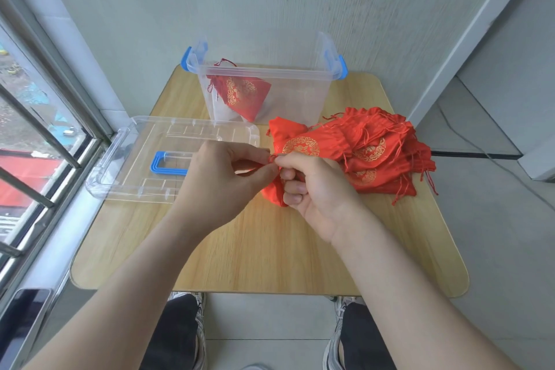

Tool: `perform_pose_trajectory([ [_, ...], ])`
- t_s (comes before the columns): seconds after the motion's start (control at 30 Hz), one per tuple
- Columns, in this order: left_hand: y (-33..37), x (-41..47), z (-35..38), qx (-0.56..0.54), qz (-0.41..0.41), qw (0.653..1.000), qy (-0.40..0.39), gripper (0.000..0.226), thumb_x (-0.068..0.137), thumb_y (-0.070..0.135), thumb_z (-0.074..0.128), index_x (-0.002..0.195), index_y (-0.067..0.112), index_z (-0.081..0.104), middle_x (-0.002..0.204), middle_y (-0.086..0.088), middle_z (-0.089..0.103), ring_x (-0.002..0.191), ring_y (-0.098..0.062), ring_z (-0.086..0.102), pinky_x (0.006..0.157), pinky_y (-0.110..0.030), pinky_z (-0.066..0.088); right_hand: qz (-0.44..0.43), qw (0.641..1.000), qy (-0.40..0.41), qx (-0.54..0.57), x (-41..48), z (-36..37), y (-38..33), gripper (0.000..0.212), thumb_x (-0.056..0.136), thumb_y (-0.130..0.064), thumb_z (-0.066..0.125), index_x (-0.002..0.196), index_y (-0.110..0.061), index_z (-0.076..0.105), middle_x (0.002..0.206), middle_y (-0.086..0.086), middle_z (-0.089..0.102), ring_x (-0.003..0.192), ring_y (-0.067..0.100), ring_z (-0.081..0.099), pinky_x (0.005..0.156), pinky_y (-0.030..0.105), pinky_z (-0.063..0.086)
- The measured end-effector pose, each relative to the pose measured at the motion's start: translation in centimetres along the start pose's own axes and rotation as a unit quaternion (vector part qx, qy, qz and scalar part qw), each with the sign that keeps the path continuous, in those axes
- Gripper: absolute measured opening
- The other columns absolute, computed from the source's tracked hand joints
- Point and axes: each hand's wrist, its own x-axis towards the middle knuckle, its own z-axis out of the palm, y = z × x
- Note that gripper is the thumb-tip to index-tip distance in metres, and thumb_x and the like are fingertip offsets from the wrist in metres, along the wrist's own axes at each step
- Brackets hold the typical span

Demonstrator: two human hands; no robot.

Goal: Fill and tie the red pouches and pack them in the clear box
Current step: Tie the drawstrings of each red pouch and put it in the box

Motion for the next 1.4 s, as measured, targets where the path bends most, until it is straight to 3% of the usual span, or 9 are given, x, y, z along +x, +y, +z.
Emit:
perform_pose_trajectory([
  [0.13,-0.2,0.2,-0.5,-0.019,-0.040,0.999,0.008,0.009,0.088,0.017,0.085,0.098,0.019,0.085,0.086,0.011,0.082,0.084,-0.004,0.078,0.078,-0.020,0.062,-0.026,0.997,0.006,-0.078,-0.2,0.2,0.2,0.011,0.089,-0.013,0.071,0.097,-0.011,0.065,0.066,-0.002,0.037,0.049,0.011,0.024,0.047,0.025,0.021],
  [0.2,-0.3,0.2,-0.8,-0.020,-0.049,0.998,-0.013,0.008,0.089,0.015,0.084,0.096,0.019,0.086,0.088,0.010,0.082,0.087,-0.004,0.078,0.081,-0.025,0.062,-0.044,0.992,0.007,-0.117,-0.5,0.2,0.1,0.002,0.093,-0.012,0.069,0.092,-0.012,0.068,0.059,-0.006,0.038,0.044,0.009,0.028,0.042,0.020,0.026],
  [0.27,-0.3,0.3,-1.3,0.000,-0.039,0.999,-0.024,0.008,0.089,0.014,0.083,0.087,0.021,0.086,0.092,0.012,0.082,0.093,0.000,0.077,0.085,-0.027,0.061,-0.074,0.982,0.023,-0.175,-0.6,0.2,0.1,0.015,0.093,-0.012,0.069,0.078,-0.013,0.070,0.052,-0.009,0.047,0.042,0.008,0.040,0.043,0.020,0.034],
  [0.4,-0.2,0.2,-1.7,0.090,0.013,0.995,-0.031,0.016,0.090,0.012,0.077,0.076,0.020,0.078,0.087,0.016,0.079,0.084,0.001,0.076,0.079,-0.021,0.057,-0.145,0.939,0.059,-0.305,-0.3,0.3,0.7,0.010,0.086,-0.023,0.075,0.081,-0.019,0.082,0.077,0.007,0.079,0.075,0.029,0.074,0.070,0.042,0.060],
  [0.6,-0.9,0.4,-1.5,0.110,-0.017,0.990,-0.091,0.016,0.100,0.014,0.062,0.088,0.018,0.071,0.069,0.004,0.077,0.067,-0.010,0.075,0.072,-0.036,0.061,-0.171,0.897,0.047,-0.405,-0.1,-0.1,1.3,0.010,0.087,-0.023,0.075,0.078,-0.021,0.080,0.048,-0.014,0.058,0.046,0.003,0.051,0.051,0.021,0.041],
  [0.8,-2.0,0.5,-1.8,0.227,-0.031,0.965,-0.125,0.020,0.099,0.012,0.059,0.090,0.023,0.073,0.073,0.010,0.073,0.069,-0.006,0.070,0.065,-0.018,0.051,-0.185,0.857,0.039,-0.480,-0.6,-0.9,1.5,0.018,0.090,-0.022,0.070,0.075,-0.021,0.081,0.048,-0.005,0.059,0.046,0.006,0.050,0.049,0.019,0.038],
  [0.97,-1.6,0.4,-2.1,0.252,-0.076,0.947,-0.183,0.023,0.098,0.014,0.051,0.090,0.027,0.069,0.068,0.006,0.069,0.069,-0.012,0.069,0.062,-0.026,0.050,-0.168,0.863,0.059,-0.473,-0.8,-1.8,1.2,0.017,0.088,-0.017,0.071,0.075,-0.020,0.081,0.041,-0.012,0.053,0.043,0.003,0.049,0.047,0.011,0.033],
  [1.23,-1.4,0.4,-1.7,0.183,-0.114,0.955,-0.203,0.037,0.100,0.013,0.041,0.076,0.002,0.067,0.070,0.001,0.074,0.066,-0.015,0.070,0.076,-0.040,0.061,-0.156,0.862,0.024,-0.482,-1.2,-1.8,0.9,0.013,0.088,-0.022,0.076,0.076,-0.023,0.081,0.036,-0.015,0.040,0.039,0.005,0.042,0.042,0.012,0.027],
  [1.4,-1.3,0.3,-1.4,0.211,-0.128,0.940,-0.236,0.046,0.100,0.039,0.044,0.083,-0.002,0.059,0.072,-0.010,0.055,0.069,-0.019,0.051,0.075,-0.047,0.050,-0.135,0.854,-0.012,-0.502,-1.6,-2.0,1.0,0.011,0.090,-0.022,0.076,0.081,-0.023,0.082,0.037,-0.016,0.046,0.040,0.003,0.046,0.044,0.011,0.031],
])
